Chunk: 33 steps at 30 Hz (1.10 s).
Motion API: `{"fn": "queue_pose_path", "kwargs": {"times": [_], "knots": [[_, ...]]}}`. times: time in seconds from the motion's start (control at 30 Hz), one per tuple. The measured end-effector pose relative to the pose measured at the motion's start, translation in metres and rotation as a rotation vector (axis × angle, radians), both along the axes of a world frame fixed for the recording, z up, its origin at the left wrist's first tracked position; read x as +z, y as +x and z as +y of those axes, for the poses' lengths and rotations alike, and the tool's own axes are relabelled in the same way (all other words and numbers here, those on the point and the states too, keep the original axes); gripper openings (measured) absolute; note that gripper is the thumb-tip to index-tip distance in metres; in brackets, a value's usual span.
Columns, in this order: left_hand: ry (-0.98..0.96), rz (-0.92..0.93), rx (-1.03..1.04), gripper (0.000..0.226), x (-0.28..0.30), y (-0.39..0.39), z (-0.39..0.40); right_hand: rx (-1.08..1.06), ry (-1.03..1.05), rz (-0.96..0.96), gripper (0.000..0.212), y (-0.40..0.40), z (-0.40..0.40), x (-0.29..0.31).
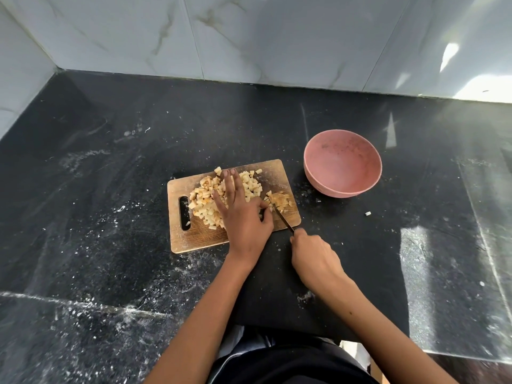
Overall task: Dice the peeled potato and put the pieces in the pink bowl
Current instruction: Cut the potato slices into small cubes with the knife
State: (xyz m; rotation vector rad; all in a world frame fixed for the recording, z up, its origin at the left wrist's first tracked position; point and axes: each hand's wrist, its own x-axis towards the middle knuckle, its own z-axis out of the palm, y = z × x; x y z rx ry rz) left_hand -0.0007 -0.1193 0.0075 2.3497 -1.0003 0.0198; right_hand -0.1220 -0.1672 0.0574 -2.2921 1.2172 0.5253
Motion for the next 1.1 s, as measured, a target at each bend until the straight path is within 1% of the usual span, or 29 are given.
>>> {"fn": "queue_pose_path", "kwargs": {"times": [0.1, 0.2, 0.3, 0.4, 0.47, 0.53, 0.63, 0.8, 0.9, 0.93, 1.0, 1.1], "knots": [[-0.027, -0.006, 0.015, 0.008, -0.003, -0.002, -0.001, -0.001, -0.002, -0.001, 0.016, -0.009, 0.003, -0.001], [-0.102, -0.046, -0.050, 0.003, -0.006, 0.001, 0.002, -0.005, 0.015, -0.043, 0.022, -0.011, 0.001, 0.003], [-0.127, -0.104, -0.159, 0.021, -0.003, 0.003, 0.004, -0.038, -0.011, -0.141, 0.026, -0.017, -0.010, 0.008], [-0.106, -0.069, -0.233, 0.027, 0.005, 0.008, 0.000, -0.098, -0.027, -0.222, 0.023, -0.023, -0.020, 0.010], [-0.018, -0.030, -0.388, 0.035, 0.013, 0.013, -0.007, -0.140, -0.029, -0.265, 0.025, -0.026, -0.023, 0.009], [0.136, -0.030, -0.536, 0.044, 0.019, 0.017, -0.015, -0.169, -0.031, -0.303, 0.027, -0.026, -0.024, 0.008], [0.243, -0.075, -0.598, 0.036, 0.027, 0.023, -0.026, -0.205, -0.015, -0.367, 0.029, -0.028, -0.023, 0.007], [0.243, -0.108, -0.655, 0.020, 0.034, 0.031, -0.028, -0.233, 0.014, -0.368, 0.028, -0.028, -0.025, 0.004], [0.271, -0.097, -0.650, 0.012, 0.038, 0.035, -0.028, -0.248, -0.010, -0.416, 0.027, -0.020, -0.025, 0.002], [0.251, -0.079, -0.630, 0.010, 0.037, 0.037, -0.026, -0.253, -0.026, -0.449, 0.026, -0.015, -0.025, 0.001], [0.133, 0.018, -0.530, 0.009, 0.036, 0.040, -0.019, -0.264, -0.055, -0.538, 0.020, -0.003, -0.026, -0.003], [-0.099, 0.242, -0.336, 0.020, 0.030, 0.044, -0.002, -0.274, -0.072, -0.630, 0.023, 0.014, -0.029, -0.012]]}}
